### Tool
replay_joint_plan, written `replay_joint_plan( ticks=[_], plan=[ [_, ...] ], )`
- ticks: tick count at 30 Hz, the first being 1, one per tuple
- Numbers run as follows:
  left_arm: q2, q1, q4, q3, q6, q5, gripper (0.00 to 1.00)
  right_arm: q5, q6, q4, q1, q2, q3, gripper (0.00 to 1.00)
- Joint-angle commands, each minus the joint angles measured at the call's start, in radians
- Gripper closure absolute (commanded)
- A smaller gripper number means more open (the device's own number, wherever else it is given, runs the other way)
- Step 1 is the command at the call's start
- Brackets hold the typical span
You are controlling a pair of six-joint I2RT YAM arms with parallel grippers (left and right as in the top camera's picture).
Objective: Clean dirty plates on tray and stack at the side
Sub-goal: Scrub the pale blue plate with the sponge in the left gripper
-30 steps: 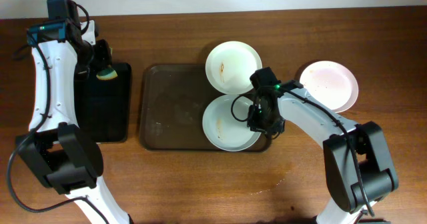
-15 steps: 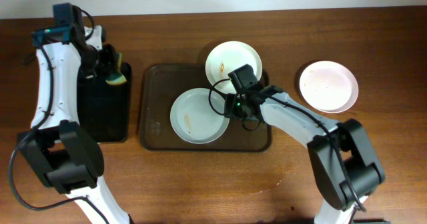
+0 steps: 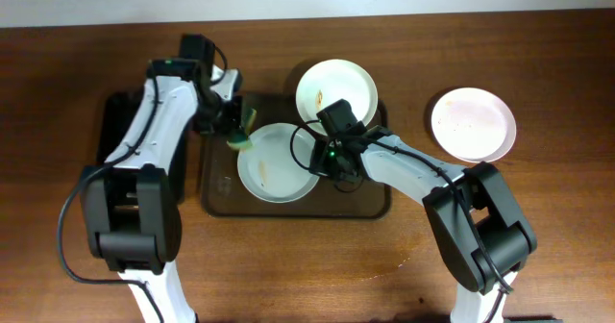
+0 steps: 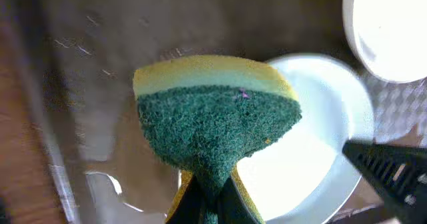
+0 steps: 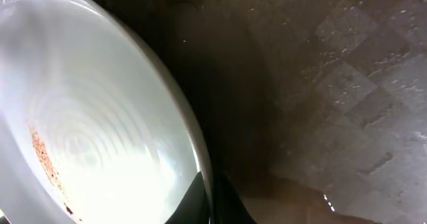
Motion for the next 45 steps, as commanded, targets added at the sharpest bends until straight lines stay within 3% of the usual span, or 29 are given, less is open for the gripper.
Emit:
replay_joint_plan(
  ticks=[1,5,7,11,16,18,23,27,29,31,33,35,37,40,45],
  plan=[
    [-0.002,-0.063,0.053,-0.097,-0.067,-0.018,0.99,0.021,0.023,-0.009,-0.005,0.041,-0.003,0.96],
    [-0.002,-0.156,0.209,-0.287,-0.192,-0.143,0.99,0.017,0.023,-0.010,-0.009,0.041,-0.003,0.96],
    [-0.002,-0.191,0.240,-0.344,-0.197,-0.217,0.99,0.017,0.023,-0.010,-0.009,0.041,-0.003,0.96],
    [-0.002,-0.293,0.196,-0.451,-0.196,-0.243,0.99,0.018,0.023,-0.010,-0.010,0.041,-0.003,0.96],
    [-0.003,-0.354,0.163,-0.451,0.050,-0.061,0.99,0.018,0.023,-0.010,-0.010,0.041,-0.003,0.96],
    [-0.003,-0.342,0.187,-0.451,0.052,-0.097,0.99,0.018,0.022,-0.010,-0.010,0.041,-0.003,0.96],
    [-0.003,-0.229,0.374,-0.451,-0.343,-0.404,0.99,0.021,0.022,-0.010,-0.010,0.041,-0.003,0.96],
    [-0.002,-0.221,0.684,-0.453,-0.343,-0.462,0.99,0.021,0.022,-0.006,-0.010,0.041,-0.003,0.96],
    [-0.003,-0.222,0.724,-0.453,-0.343,-0.489,0.99,0.021,0.022,-0.007,-0.010,0.041,-0.003,0.96],
    [-0.003,-0.218,0.647,-0.453,-0.343,-0.487,0.99,0.021,0.022,-0.007,-0.010,0.041,-0.003,0.96],
    [-0.003,-0.218,0.493,-0.453,-0.340,-0.469,0.99,0.021,0.022,-0.006,-0.010,0.041,-0.003,0.96],
    [-0.003,-0.218,0.293,-0.453,-0.199,-0.294,0.99,0.021,0.022,-0.006,-0.010,0.041,-0.003,0.96],
    [-0.003,-0.218,0.251,-0.453,-0.139,-0.175,0.99,0.021,0.022,-0.006,-0.010,0.041,-0.003,0.96],
    [-0.003,-0.218,0.302,-0.453,-0.072,0.132,0.99,0.021,0.022,-0.006,-0.010,0.041,-0.003,0.96],
    [-0.003,-0.122,0.471,-0.453,-0.125,0.135,0.99,0.021,0.022,-0.006,-0.010,0.041,-0.003,0.96]
  ],
)
